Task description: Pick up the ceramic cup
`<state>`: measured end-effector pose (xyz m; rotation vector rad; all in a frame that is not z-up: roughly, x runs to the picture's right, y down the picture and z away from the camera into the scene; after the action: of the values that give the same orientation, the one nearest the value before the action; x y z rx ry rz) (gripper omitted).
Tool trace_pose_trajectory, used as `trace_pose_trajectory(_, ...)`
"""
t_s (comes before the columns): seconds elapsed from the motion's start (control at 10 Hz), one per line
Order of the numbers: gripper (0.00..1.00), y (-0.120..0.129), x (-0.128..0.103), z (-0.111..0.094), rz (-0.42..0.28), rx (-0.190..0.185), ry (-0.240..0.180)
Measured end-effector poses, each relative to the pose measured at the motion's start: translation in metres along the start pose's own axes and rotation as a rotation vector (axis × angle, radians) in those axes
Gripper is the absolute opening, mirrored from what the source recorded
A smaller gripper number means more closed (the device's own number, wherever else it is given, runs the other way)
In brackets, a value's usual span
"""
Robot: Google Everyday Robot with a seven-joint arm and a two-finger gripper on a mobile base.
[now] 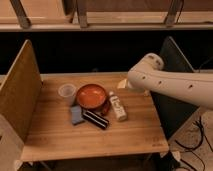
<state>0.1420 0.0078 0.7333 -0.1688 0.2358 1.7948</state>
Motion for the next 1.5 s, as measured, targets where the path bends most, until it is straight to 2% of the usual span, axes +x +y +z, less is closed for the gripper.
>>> trace_pose_trajectory(1.0,0.8,0.0,0.0,0.0,-0.002,0.002,0.001)
trace_pose_trajectory(1.2,0.8,0.009,-0.004,0.001,-0.057,-0.008,0.002)
trace_pose_trajectory(1.4,0.8,0.045,-0.012,0.004,-0.206,-0.061,0.008)
trace_pose_trajectory(1.5,0.8,0.059,-0.015,0.005,-0.26,-0.087,0.013)
